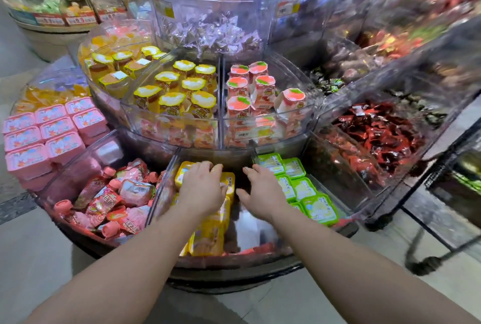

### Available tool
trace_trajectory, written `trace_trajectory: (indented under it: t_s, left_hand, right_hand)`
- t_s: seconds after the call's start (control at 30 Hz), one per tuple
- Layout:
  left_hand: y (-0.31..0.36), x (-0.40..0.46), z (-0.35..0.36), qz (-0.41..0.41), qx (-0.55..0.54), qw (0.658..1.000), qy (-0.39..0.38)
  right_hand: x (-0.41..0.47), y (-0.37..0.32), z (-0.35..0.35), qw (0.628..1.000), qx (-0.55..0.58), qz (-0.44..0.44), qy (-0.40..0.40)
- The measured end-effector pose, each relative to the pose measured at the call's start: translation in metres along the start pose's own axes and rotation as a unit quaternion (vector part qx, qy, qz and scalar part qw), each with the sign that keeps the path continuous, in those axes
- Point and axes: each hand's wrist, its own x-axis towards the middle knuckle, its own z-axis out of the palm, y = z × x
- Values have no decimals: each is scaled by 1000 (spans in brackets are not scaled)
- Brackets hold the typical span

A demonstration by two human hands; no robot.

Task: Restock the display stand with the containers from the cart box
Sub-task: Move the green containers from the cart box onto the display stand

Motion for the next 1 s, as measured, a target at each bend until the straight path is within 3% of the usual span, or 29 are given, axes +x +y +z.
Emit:
trace_trajectory:
  t_s: [0.2,0.6,0.8,1.0]
  left_hand:
    - [123,49,-26,47,37,998,7]
    - [510,77,-28,245,-34,969,23]
    - [631,103,-11,316,-46,947,-25]
    - [727,173,24,350,-49,935,-28]
  right_hand:
    - [-15,103,-90,989,-63,56,120]
    - [-153,409,-241,944,-56,268,183]
    - [-176,511,-274,921,-49,333,198]
    - [-140,610,-301,908,-55,368,192]
